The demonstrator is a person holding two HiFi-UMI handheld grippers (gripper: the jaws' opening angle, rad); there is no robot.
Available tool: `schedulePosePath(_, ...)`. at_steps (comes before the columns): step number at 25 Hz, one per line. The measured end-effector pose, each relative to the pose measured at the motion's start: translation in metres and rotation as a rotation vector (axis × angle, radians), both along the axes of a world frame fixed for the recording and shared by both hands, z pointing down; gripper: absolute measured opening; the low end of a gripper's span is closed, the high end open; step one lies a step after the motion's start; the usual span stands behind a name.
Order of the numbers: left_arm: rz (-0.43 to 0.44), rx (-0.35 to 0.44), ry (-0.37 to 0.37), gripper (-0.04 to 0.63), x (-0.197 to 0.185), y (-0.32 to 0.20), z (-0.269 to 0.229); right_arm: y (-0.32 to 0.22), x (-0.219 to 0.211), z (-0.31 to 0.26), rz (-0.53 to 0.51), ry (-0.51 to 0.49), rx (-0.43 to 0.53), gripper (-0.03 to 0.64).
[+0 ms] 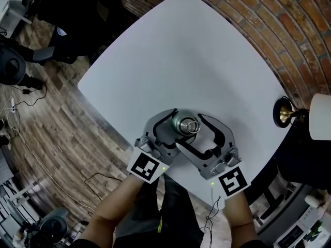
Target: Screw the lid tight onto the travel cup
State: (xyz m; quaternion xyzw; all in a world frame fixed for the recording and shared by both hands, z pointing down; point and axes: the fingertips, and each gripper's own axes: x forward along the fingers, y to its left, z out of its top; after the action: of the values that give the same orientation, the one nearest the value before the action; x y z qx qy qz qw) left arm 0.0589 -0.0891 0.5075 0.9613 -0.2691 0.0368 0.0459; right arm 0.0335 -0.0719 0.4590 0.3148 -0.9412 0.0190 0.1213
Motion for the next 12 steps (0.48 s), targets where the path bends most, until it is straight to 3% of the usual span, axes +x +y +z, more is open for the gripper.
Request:
schedulePosePath(3,0.001,0.004,0.005,0.348,-0.0006,0.0,-0.0012,0.0019,0.0029,0.0008,-0.135,0.057,-0.003,0.291)
schedulePosePath(6,0.004,0.002,0.002,0.347,-0.0002,0.0002,-0.0006,0.0006,0.0052,-0.0014,-0.212,0.051,-0.018,0.291)
schedulePosePath(12,0.01,0.004,-0.003,0.347,-0.0004,0.0013,-0.0006,-0.0021,-0.0045,-0.0008,-0.255,0.02,-0.032,0.29)
